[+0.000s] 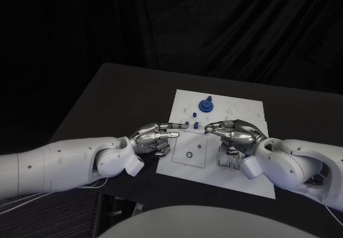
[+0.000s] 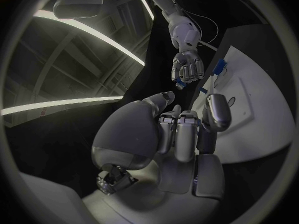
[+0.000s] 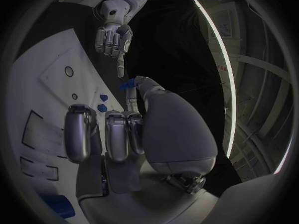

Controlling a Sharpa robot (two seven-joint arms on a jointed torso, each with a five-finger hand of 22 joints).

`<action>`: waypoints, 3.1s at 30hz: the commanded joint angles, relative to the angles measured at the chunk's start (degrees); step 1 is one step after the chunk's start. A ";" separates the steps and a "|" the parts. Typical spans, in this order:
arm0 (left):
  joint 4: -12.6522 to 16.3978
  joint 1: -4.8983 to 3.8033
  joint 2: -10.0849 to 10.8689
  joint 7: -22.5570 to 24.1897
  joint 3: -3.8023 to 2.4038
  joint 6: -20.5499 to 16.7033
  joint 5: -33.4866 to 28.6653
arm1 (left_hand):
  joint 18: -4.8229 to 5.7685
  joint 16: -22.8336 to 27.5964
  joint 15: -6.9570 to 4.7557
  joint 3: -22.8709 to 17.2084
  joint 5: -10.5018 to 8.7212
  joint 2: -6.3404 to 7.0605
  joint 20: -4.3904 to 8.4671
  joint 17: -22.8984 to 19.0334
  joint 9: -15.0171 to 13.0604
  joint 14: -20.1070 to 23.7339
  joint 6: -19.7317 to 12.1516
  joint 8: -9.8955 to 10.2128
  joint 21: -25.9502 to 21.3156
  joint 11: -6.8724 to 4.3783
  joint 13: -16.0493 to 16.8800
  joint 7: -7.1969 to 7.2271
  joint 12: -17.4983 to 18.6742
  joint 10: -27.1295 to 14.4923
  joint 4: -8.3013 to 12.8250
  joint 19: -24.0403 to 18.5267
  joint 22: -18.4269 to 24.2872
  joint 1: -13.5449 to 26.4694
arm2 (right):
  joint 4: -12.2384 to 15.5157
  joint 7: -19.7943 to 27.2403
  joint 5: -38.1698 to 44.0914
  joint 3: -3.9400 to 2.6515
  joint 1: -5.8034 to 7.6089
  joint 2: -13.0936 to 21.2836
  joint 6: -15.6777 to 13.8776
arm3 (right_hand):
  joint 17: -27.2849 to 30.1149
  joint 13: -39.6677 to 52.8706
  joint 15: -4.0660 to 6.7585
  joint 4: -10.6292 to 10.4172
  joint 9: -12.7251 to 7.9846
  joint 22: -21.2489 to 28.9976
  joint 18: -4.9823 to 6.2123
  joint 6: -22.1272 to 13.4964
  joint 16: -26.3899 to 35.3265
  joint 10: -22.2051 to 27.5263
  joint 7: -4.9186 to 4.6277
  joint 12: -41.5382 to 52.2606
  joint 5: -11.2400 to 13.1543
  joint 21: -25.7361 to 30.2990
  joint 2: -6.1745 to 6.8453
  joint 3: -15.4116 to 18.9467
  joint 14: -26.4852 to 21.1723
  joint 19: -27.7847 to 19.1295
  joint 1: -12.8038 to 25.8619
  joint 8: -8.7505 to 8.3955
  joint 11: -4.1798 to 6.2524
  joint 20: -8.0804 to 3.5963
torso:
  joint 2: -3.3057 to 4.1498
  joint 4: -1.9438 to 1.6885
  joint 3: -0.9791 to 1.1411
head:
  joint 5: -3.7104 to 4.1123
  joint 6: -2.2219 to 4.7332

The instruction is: Assemble the parts on the task board

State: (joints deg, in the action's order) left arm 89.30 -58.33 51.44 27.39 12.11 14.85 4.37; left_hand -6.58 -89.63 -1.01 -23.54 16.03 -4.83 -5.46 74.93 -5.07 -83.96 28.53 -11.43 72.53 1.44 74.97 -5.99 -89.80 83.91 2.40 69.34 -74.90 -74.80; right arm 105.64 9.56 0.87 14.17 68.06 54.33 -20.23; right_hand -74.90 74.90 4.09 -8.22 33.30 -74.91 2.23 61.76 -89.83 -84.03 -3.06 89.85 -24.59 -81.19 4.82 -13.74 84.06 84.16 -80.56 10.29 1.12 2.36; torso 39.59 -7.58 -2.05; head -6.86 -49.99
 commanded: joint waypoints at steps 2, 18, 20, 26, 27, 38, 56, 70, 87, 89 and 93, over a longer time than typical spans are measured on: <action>0.01 0.09 -0.90 0.51 -0.04 -2.48 -0.33 | 0.97 -0.37 0.46 0.56 -1.93 -0.09 -0.46 15.07 -0.20 -6.04 0.53 -1.23 -0.05 0.37 14.98 -0.06 -0.12 5.98 -1.28 0.24 -4.81 -0.95 | 0.85 -1.86 -3.07 -0.02 -0.02 -0.29 1.91 | -15.10 15.10 -0.23 -0.47 2.02 -12.03 0.08 -0.29 -0.17 -5.97 0.00 0.15 -0.21 0.34 -0.62 0.02 5.94 0.16 0.01 0.25 -0.25 0.22 | -0.08 0.00 -0.11 | -0.10 -0.01; -1.75 0.09 -4.37 -2.61 -0.04 -2.26 -0.32 | 0.96 -0.37 1.23 4.21 -4.87 0.44 -1.09 15.07 -0.62 -6.04 0.89 -4.89 -0.51 1.43 14.72 -1.66 0.39 5.37 -3.49 0.34 -4.73 -3.94 | 2.17 -1.79 -6.88 -0.04 -0.02 -1.23 3.37 | -15.10 15.10 -0.32 -0.62 2.10 -11.84 0.22 -0.81 -0.17 -5.97 -0.18 0.15 -0.71 0.88 -0.81 0.39 5.94 -0.21 -0.28 0.51 -0.39 0.30 | -0.04 0.37 0.26 | -0.34 -0.01; -1.91 0.09 -4.65 -2.78 -0.04 -1.95 -0.32 | 0.96 -0.37 1.35 4.33 -4.67 0.46 -1.21 15.07 -0.66 -6.04 1.07 -5.24 -0.56 1.56 14.73 -1.77 0.36 5.41 -3.39 0.33 -4.72 -4.28 | 2.18 -1.83 -7.42 -0.04 -0.02 -1.37 3.62 | -15.10 15.10 -0.32 -0.62 2.10 -11.84 0.22 -0.82 -0.17 -5.97 -0.18 0.15 -0.71 0.89 -0.82 0.39 5.94 -0.22 -0.29 0.52 -0.39 0.30 | -0.04 0.40 0.25 | -0.45 -0.01; -2.44 0.09 -5.32 -3.10 -0.04 0.51 -0.32 | 0.94 -0.37 1.84 5.55 -4.29 1.15 -1.71 15.07 -1.09 -6.04 2.90 -7.38 -0.77 2.08 14.84 -2.32 0.16 5.64 -3.42 0.28 -4.71 -4.60 | 2.21 -1.84 -8.22 -0.05 -0.02 -1.78 4.69 | -15.10 15.10 -0.46 -0.88 2.19 -11.80 0.24 -1.25 -0.17 -5.97 -0.33 0.15 -2.13 0.98 -0.95 1.02 5.94 -0.32 -0.39 0.88 -0.55 0.43 | 0.06 0.44 0.20 | -0.73 -0.01; -2.51 0.09 -5.38 -3.05 -0.04 1.05 -0.32 | 0.92 -0.37 1.90 5.77 -4.29 1.30 -1.77 15.07 -1.14 -6.04 3.10 -7.62 -0.81 2.12 14.90 -2.36 0.04 5.79 -3.43 0.25 -4.69 -4.55 | 2.21 -1.83 -8.26 -0.05 -0.02 -1.82 4.82 | -15.10 15.10 -0.49 -0.98 2.25 -11.81 0.23 -1.39 -0.17 -5.97 -0.35 0.15 -3.13 0.92 -0.97 1.47 5.94 -0.30 -0.47 1.13 -0.59 0.48 | 0.08 0.42 0.21 | -0.72 -0.01; -3.09 0.09 -5.30 -0.84 -0.04 6.07 -0.33 | 0.85 -0.37 2.15 7.71 -3.92 2.56 -2.14 15.07 -1.33 -6.04 3.79 -8.55 -1.12 2.21 15.03 -2.20 -0.20 6.09 -3.61 0.11 -4.65 -3.92 | 2.09 -2.05 -8.45 -0.05 -0.01 -1.89 5.71 | -15.10 15.10 -0.52 -1.04 2.29 -11.78 0.25 -1.54 -0.17 -5.97 -0.38 0.15 -3.54 1.01 -1.03 1.84 5.94 -0.37 -0.58 1.31 -0.61 0.51 | 0.13 0.30 0.22 | -0.57 -0.01; -3.37 0.10 -5.12 0.05 -0.04 11.13 -0.32 | 1.48 -0.37 1.19 10.63 -6.73 2.08 -1.23 15.07 -1.71 -6.04 2.60 -9.85 0.88 1.28 15.03 -1.29 -0.20 6.09 -2.48 2.66 -6.04 -5.63 | 2.03 -2.37 -8.46 -0.05 -0.01 -1.90 6.37 | -15.10 15.10 -0.55 -1.06 2.30 -11.78 0.25 -1.70 -0.17 -5.97 -0.43 0.15 -3.68 0.98 -1.11 2.18 5.94 -0.36 -0.69 1.43 -0.67 0.53 | 0.03 0.26 0.16 | -0.66 -0.01; -3.39 0.11 -5.52 -2.44 -0.04 9.36 -0.32 | 1.57 -0.37 1.91 12.30 -6.85 1.06 -1.78 15.07 -2.30 -6.04 5.24 -11.62 1.06 2.19 15.03 -2.46 -0.20 6.09 -3.14 3.03 -6.26 -6.06 | 1.78 -3.02 -8.47 -0.05 -0.01 -2.18 7.69 | -15.10 15.10 -0.58 -0.99 2.31 -11.77 0.26 -1.84 -0.17 -5.97 -0.45 0.15 -3.76 1.01 -1.32 2.71 5.94 -0.38 -1.01 1.66 -0.71 0.57 | 0.04 0.31 0.13 | -1.15 -0.01; -3.17 0.13 -5.86 -1.55 -0.04 7.83 -0.32 | 1.69 -0.37 1.98 12.66 -6.61 -0.42 -2.01 15.07 -2.61 -6.04 9.41 -12.79 1.75 2.13 15.03 -2.26 -0.20 6.09 -2.90 3.93 -6.75 -8.09 | 1.50 -4.99 -8.47 -0.05 -0.01 -2.43 9.43 | -15.10 15.10 -0.63 -1.08 2.26 -11.72 0.29 -2.20 -0.17 -5.97 -0.49 0.15 -3.48 1.09 -1.86 4.29 5.94 -0.45 -1.42 2.15 -0.76 0.63 | 0.09 0.29 0.14 | -1.30 -0.01; -3.18 0.13 -5.87 -1.46 -0.04 7.68 -0.32 | 1.70 -0.37 1.92 12.78 -6.70 -0.60 -1.98 15.07 -2.62 -6.04 10.14 -12.85 1.81 2.06 15.03 -2.18 -0.20 6.09 -2.98 4.04 -6.80 -8.26 | 1.45 -5.25 -8.47 -0.05 -0.01 -2.45 9.65 | -15.10 15.10 -0.63 -1.08 2.26 -11.72 0.29 -2.20 -0.17 -5.97 -0.49 0.15 -3.48 1.09 -1.86 4.29 5.94 -0.45 -1.42 2.15 -0.76 0.63 | 0.09 0.29 0.13 | -1.32 -0.01; -3.16 0.14 -5.88 -1.44 -0.04 7.51 -0.31 | 1.73 -0.37 1.77 13.38 -6.92 -0.93 -1.82 15.07 -2.99 -6.04 13.21 -12.86 1.93 1.92 15.03 -1.98 -0.20 6.09 -3.29 4.27 -6.91 -8.68 | 1.40 -5.72 -8.47 -0.05 -0.01 -2.47 10.01 | -15.10 15.10 -0.63 -1.10 2.24 -11.72 0.30 -2.25 -0.17 -5.97 -0.50 0.15 -3.46 1.11 -1.89 4.39 5.94 -0.47 -1.44 2.16 -0.76 0.63 | 0.08 0.28 0.13 | -1.34 -0.01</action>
State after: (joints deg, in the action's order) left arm 85.95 -58.31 45.69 24.94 12.10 22.93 4.35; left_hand -5.68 -89.63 0.62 -10.37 9.24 -5.41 -7.35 74.90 -8.02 -83.95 41.41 -24.07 74.24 3.61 75.09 -7.99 -90.42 83.82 -0.95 73.18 -74.91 -83.02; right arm 106.99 5.61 -7.41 14.13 68.06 51.89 -11.92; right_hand -74.91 74.90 3.89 -9.24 35.51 -74.92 2.23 59.47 -89.84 -84.03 -3.91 89.85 -28.18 -80.31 3.48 -9.71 83.85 83.85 -81.90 12.25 0.71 2.67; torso 39.68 -7.31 -1.91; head -8.18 -49.99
